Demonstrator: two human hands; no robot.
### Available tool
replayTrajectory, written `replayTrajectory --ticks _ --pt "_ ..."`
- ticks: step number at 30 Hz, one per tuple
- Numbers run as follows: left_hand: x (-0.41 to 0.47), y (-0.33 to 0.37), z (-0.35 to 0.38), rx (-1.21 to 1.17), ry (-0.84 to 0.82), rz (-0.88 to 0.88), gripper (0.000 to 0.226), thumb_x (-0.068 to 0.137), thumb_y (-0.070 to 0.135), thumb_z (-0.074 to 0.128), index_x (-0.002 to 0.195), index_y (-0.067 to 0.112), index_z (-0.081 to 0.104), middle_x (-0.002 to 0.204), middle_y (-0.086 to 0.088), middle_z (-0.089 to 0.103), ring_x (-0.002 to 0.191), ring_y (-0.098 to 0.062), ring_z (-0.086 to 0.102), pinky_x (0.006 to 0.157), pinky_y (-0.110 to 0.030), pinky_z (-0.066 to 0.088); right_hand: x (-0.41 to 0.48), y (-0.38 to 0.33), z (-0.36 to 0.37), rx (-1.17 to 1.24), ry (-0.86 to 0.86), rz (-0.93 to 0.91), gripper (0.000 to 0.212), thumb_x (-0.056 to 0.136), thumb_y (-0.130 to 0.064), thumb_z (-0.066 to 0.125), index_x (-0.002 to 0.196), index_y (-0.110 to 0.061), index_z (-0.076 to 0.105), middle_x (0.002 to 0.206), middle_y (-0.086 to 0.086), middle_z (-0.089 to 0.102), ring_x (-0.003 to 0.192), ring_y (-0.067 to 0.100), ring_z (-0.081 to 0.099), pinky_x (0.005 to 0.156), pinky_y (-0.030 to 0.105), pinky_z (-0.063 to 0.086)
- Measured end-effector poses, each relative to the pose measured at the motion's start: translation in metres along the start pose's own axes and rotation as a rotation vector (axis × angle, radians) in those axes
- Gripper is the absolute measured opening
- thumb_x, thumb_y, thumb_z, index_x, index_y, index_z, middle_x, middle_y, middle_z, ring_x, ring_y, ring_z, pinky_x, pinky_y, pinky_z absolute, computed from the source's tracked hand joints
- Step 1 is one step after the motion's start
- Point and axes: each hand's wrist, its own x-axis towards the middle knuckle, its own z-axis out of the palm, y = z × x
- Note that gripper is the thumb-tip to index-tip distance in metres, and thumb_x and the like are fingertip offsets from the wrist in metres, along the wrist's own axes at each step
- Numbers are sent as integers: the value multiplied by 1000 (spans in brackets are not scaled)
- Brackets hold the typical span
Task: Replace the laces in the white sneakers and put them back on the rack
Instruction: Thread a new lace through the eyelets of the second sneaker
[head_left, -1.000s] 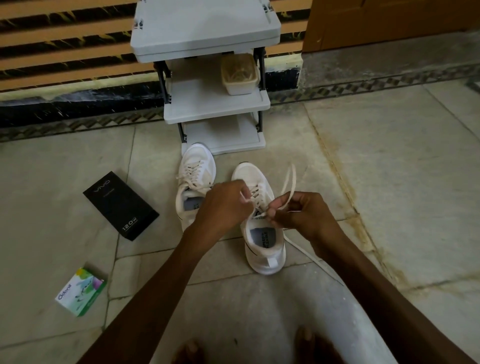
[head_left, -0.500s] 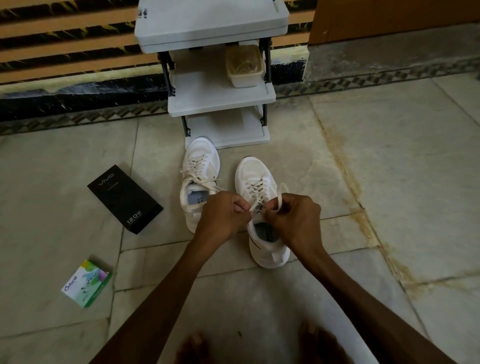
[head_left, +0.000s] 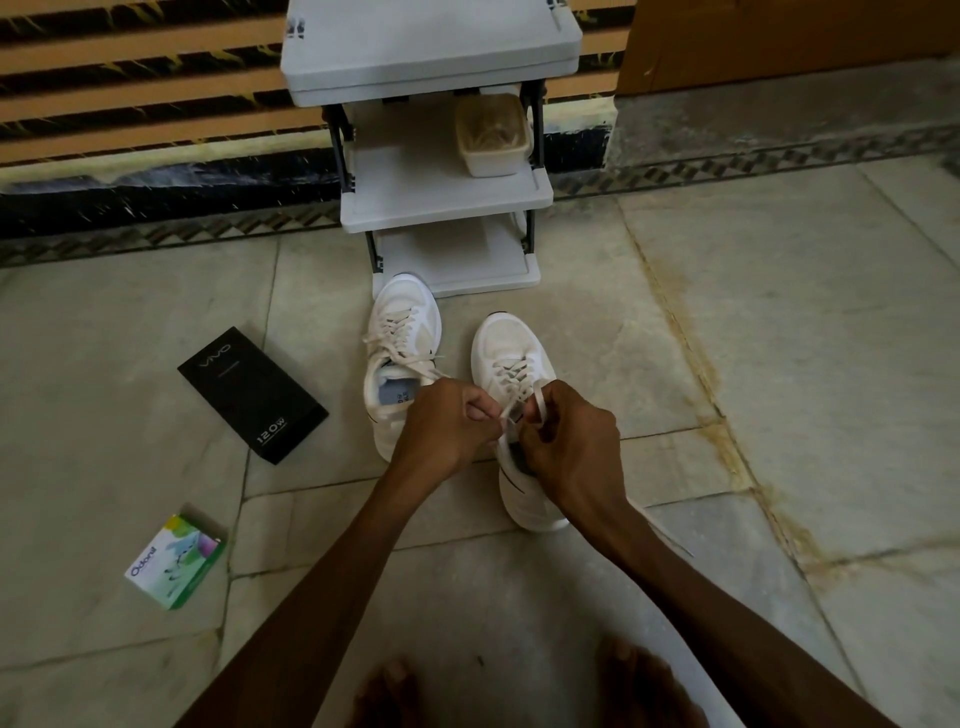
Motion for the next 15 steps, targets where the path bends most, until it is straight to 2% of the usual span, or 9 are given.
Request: replayTrajectory --ticks 3,5,7,9,12,15 --pt "-1 -1 0 1 5 2 11 77 13 78 88 14 75 72 0 71 61 -2 61 59 -12 43 -3 0 4 28 -4 -48 15 85 -18 69 85 -14 54 70 -2 61 55 8 51 55 26 47" --pt "-1 -1 0 7 11 2 11 77 14 78 87 16 75 70 3 69 61 -1 61 58 -10 43 -5 -1 6 19 11 -83 14 88 -17 66 93 -13 54 75 2 65 56 7 50 56 28 50" --pt "0 -1 1 10 10 8 10 77 16 78 87 16 75 71 2 71 62 -2 63 59 -11 44 -5 -1 6 -1 7 -87 17 91 -18 64 101 -10 52 82 7 69 58 12 55 55 30 51" --pt "1 -2 2 18 8 16 10 78 17 78 87 15 75 74 0 73 66 -7 67 64 -16 47 -4 -2 6 -17 -16 -72 24 91 -19 63 108 -9 49 88 9 70 67 22 64 56 27 45" --pt "3 -2 4 48 9 25 10 79 21 78 86 16 75 74 0 74 69 -10 68 67 -18 47 -4 -2 6 -47 -24 -84 34 86 -15 66 113 -6 47 88 10 69 72 28 66 58 24 40" --pt "3 -2 5 56 18 31 11 78 23 80 85 16 75 68 4 70 66 -8 66 65 -18 46 -4 -7 6 -88 -51 -91 41 86 -16 65 118 -1 45 91 13 68 75 30 65 62 33 49"
